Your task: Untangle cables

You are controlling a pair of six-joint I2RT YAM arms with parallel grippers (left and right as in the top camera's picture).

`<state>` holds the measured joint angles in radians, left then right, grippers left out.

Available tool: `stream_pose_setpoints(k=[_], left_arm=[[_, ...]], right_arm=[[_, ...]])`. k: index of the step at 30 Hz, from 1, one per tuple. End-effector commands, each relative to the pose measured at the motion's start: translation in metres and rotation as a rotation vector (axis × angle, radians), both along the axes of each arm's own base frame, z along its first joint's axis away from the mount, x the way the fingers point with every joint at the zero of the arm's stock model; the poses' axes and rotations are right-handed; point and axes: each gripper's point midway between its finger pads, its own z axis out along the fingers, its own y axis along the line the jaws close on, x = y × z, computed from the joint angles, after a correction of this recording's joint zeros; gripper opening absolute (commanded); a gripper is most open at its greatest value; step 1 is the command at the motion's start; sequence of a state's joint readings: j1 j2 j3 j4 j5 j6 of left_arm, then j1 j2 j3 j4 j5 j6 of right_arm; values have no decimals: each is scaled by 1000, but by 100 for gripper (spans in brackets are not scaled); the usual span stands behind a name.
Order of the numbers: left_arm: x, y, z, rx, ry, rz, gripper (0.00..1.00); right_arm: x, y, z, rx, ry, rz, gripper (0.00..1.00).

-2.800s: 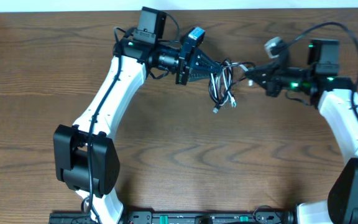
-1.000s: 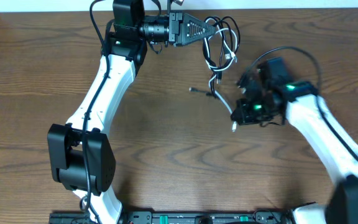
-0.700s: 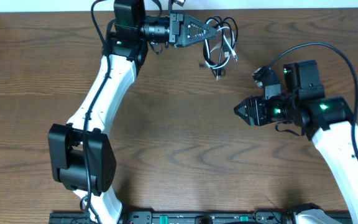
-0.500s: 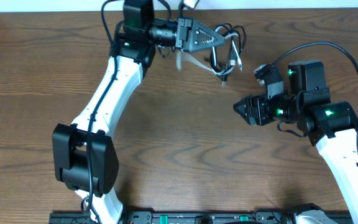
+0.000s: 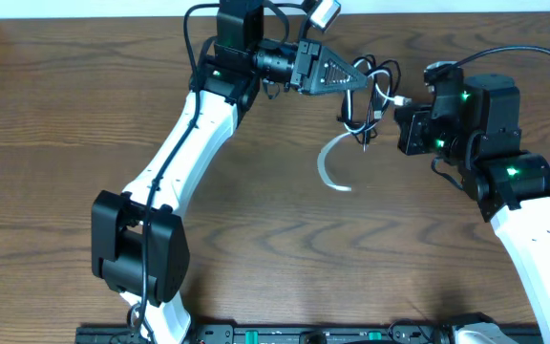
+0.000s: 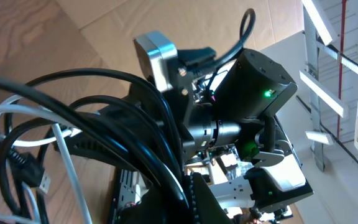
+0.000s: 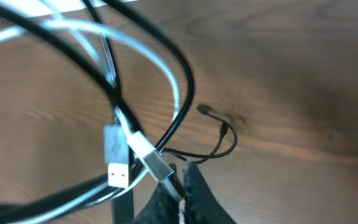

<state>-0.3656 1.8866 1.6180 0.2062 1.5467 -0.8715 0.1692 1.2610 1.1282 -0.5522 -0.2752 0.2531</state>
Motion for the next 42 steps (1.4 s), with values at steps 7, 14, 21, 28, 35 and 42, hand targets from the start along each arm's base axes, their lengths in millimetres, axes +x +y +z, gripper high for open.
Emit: stream_pose_setpoints(k=[7, 14, 21, 28, 35, 42], left_arm=[[-12, -2, 22, -16, -43, -8, 8], [-13, -4, 14, 21, 47, 1, 7], [-42, -25, 15, 75, 209, -104, 7], [-54, -31, 18, 108, 293, -137, 8], [-46, -10, 41, 63, 204, -83, 7], [-29, 24, 65, 12, 89, 7, 7]], right_arm=[[-8, 25, 20, 150, -14, 99, 1], [-12, 44, 36, 227, -54, 205, 1], [5, 32, 25, 204, -29, 71, 1], [36, -8, -29, 103, 87, -201, 1], [37, -62, -69, 47, 219, -385, 1], [15, -86, -94, -11, 341, -412, 1]])
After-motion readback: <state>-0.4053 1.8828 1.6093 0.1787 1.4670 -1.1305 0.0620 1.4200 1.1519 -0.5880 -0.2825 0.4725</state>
